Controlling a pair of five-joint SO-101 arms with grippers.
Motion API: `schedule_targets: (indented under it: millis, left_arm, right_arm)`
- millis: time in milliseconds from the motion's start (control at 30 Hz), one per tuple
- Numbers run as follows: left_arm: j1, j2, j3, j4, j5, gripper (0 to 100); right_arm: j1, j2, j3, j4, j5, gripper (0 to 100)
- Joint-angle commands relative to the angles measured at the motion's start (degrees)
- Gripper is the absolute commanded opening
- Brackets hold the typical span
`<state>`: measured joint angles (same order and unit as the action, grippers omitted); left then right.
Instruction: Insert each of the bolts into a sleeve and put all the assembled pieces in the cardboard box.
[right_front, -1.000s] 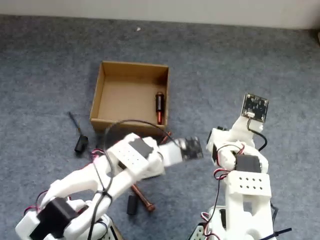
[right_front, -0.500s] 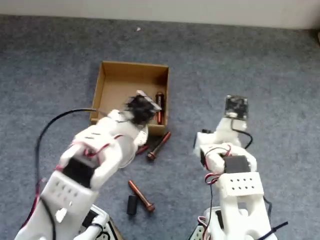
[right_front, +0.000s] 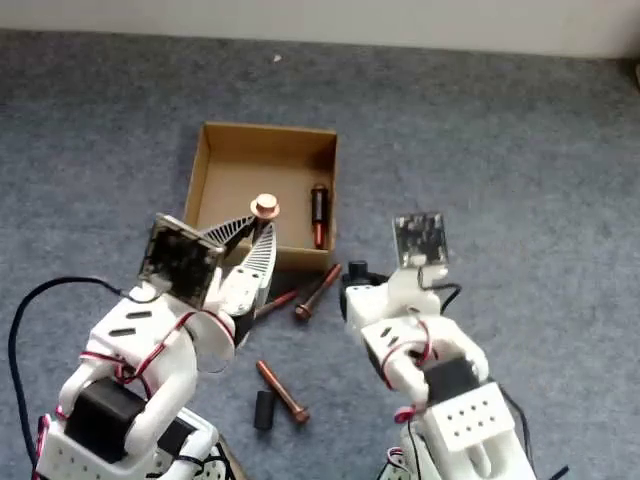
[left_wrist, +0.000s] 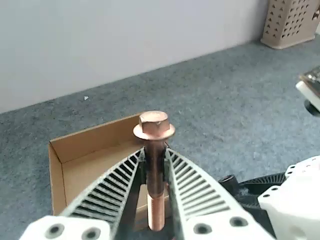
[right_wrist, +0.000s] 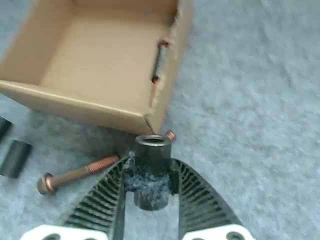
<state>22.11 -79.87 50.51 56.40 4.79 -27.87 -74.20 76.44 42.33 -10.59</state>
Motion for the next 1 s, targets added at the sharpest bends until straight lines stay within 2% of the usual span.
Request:
schedule_targets:
  millis: [0,167,333,600,767,967]
  left_arm:
    - [-0.7,-1.9,-0.5,-4.6,1.8,1]
    - [-0.4,-2.0,-0.5,-8.7,5.7,1]
    - [-0.3,-2.2,-0.4,-9.4,8.8,1]
    - [8.7,-2.2,2.0,-9.4,9.1,1]
    - [8.5,-2.2,4.3,-11.3,9.0,1]
    - [4.4,-2.2,4.6,-13.4,9.4,1]
  right_arm:
    - [-3.4,-8.8,3.8,-6.1,4.6,0.4]
    - [-10.3,-18.9,11.7,-14.3,10.0,0.4]
    - [-15.3,-27.7,15.7,-16.4,11.8,0.4]
    - [-15.6,-30.8,17.0,-21.8,11.8,0.4]
    - [-15.8,-30.9,16.7,-22.5,11.8,0.4]
    - [-15.9,-30.9,16.6,-22.5,11.8,0.4]
